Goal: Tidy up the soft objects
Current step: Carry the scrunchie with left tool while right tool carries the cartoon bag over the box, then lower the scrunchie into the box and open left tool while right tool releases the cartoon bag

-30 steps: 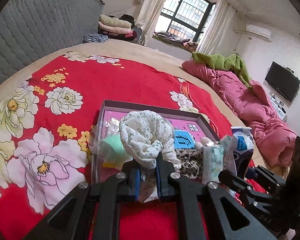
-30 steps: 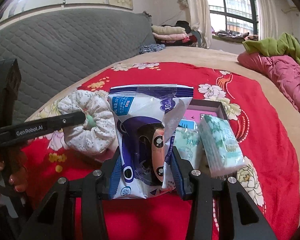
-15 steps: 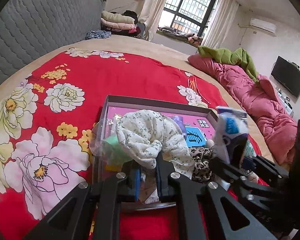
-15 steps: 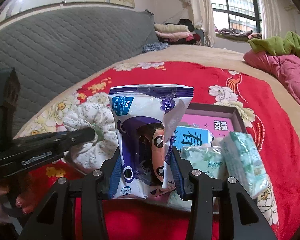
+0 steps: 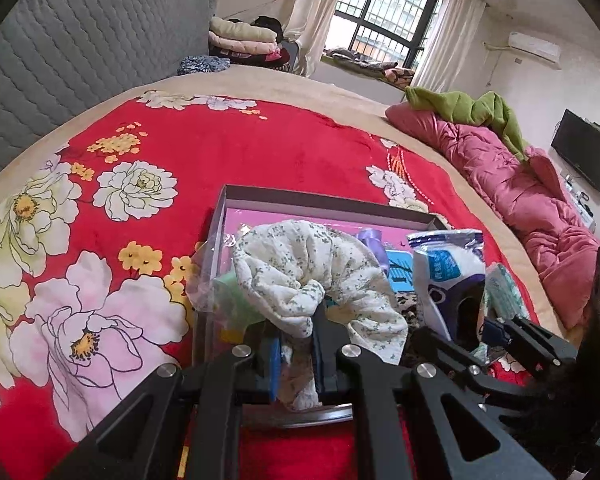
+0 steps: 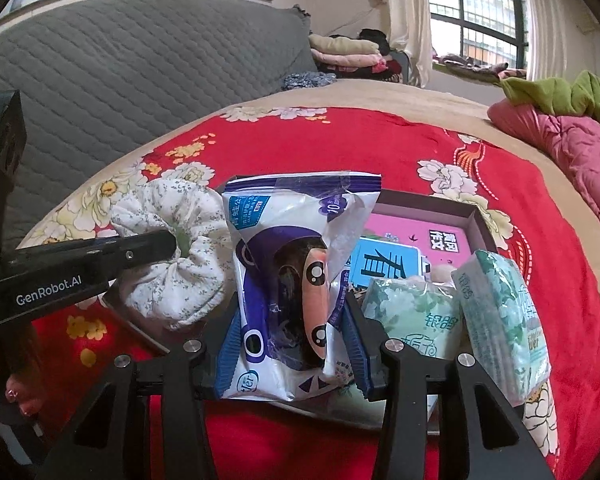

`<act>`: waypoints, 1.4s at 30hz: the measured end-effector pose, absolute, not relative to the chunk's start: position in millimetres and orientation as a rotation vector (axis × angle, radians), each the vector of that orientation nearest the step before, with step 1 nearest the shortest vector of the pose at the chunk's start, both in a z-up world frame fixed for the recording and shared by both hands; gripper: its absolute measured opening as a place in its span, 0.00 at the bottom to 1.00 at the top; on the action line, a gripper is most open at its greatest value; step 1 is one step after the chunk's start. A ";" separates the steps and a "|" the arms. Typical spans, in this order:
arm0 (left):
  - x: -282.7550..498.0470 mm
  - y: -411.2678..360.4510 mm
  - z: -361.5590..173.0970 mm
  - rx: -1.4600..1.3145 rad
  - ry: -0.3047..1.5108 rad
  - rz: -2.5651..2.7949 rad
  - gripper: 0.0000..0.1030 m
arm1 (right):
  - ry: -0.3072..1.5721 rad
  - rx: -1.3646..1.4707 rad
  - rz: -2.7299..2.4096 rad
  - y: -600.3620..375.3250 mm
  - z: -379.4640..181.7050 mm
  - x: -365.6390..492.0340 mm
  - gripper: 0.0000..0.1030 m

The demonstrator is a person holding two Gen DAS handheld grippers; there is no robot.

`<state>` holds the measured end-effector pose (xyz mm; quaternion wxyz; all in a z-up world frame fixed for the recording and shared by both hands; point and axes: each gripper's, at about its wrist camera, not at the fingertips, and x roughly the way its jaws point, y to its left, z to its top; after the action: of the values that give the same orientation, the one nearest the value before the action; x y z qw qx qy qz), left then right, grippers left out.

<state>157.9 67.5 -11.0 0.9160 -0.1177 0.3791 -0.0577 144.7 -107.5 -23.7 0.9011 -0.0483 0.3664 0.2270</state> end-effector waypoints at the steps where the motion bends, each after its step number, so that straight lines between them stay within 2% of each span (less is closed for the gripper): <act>1: 157.9 66.8 -11.1 -0.238 0.782 -0.117 0.12 | 0.758 -0.097 0.471 -107.8 -23.9 145.0 0.47; 8: 157.6 64.0 -11.7 -0.220 0.786 -0.111 0.13 | 0.739 -0.090 0.479 -109.4 -21.0 144.3 0.49; 11: 156.6 64.1 -11.0 -0.218 0.786 -0.109 0.13 | 0.722 -0.074 0.489 -110.7 -17.9 142.7 0.56; 19: 156.7 63.6 -10.8 -0.217 0.787 -0.111 0.13 | 0.679 -0.067 0.488 -113.4 -8.5 138.5 0.65; 24: 156.5 62.3 -10.6 -0.207 0.788 -0.113 0.15 | 0.665 -0.058 0.489 -117.7 -3.2 135.0 0.68; 42: 157.8 56.0 -9.4 -0.186 0.796 -0.138 0.43 | 0.642 -0.043 0.409 -143.4 7.5 126.9 0.69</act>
<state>157.8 56.0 -9.4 0.9153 -0.0906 0.3867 -0.0669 126.9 -143.4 7.5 0.9281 -0.0208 0.3135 0.1997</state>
